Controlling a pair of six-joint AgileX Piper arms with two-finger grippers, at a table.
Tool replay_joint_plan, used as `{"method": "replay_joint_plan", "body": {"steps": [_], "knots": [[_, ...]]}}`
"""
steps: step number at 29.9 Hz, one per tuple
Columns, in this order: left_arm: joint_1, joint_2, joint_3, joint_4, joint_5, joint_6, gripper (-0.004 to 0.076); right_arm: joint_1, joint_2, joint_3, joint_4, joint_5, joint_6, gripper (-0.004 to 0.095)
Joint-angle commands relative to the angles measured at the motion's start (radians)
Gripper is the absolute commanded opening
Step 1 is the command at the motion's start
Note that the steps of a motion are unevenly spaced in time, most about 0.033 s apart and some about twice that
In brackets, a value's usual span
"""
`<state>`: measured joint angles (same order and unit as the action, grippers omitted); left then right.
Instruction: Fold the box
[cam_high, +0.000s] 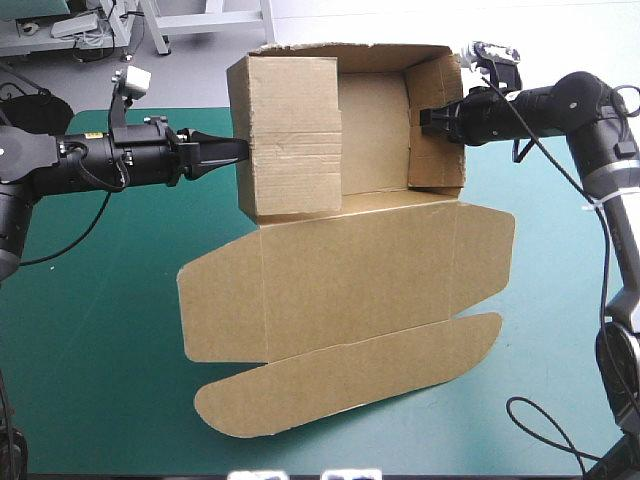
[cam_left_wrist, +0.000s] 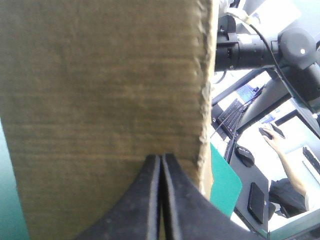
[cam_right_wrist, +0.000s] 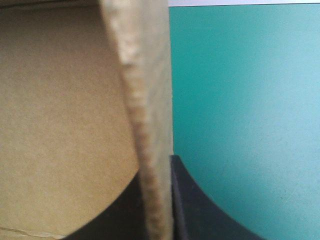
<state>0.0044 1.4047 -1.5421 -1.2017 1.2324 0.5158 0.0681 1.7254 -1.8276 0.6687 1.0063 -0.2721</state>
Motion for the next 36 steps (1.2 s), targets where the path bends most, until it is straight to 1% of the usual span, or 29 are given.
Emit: {"method": "replay_joint_plan", "body": {"steps": [1,3,6,8,14,17,19,22,26,32,36], "knots": [[-0.006,-0.025,-0.031,-0.065,0.046,0.000,-0.0008,0.015,-0.047,-0.029,0.070,-0.079,0.024,-0.0012],[-0.006,-0.023,-0.031,-0.064,0.048,0.000,0.0001,0.027,-0.047,-0.029,0.066,-0.096,0.024,-0.0012],[-0.006,-0.023,-0.031,-0.059,0.056,0.000,0.0062,0.040,-0.047,-0.029,0.059,-0.117,0.024,-0.0012],[-0.006,-0.023,-0.031,-0.059,0.056,0.000,0.0127,0.040,-0.047,-0.029,0.059,-0.121,0.024,-0.0012],[-0.006,-0.023,-0.031,-0.055,0.056,0.008,0.0396,0.040,-0.028,-0.029,0.025,-0.120,0.051,-0.0012],[-0.006,-0.023,-0.031,-0.009,0.056,0.008,0.0482,0.040,-0.013,-0.029,0.029,-0.118,0.056,-0.0012],[-0.006,-0.023,-0.031,0.041,0.053,0.008,0.0499,0.048,-0.004,-0.029,0.034,-0.118,0.056,-0.0012],[-0.006,-0.023,-0.031,0.145,0.029,-0.003,0.0498,0.073,0.010,-0.029,0.032,-0.122,0.056,-0.0012],[-0.006,-0.018,-0.031,0.290,0.006,-0.098,0.0498,0.131,0.029,-0.029,0.020,-0.147,0.054,-0.0012],[-0.006,0.020,-0.031,0.435,-0.006,-0.166,0.0498,0.201,0.042,-0.029,0.009,-0.194,0.062,-0.0011],[-0.006,0.058,-0.031,0.511,-0.039,-0.196,0.0496,0.237,0.042,-0.029,-0.008,-0.196,0.083,-0.0010]]}}
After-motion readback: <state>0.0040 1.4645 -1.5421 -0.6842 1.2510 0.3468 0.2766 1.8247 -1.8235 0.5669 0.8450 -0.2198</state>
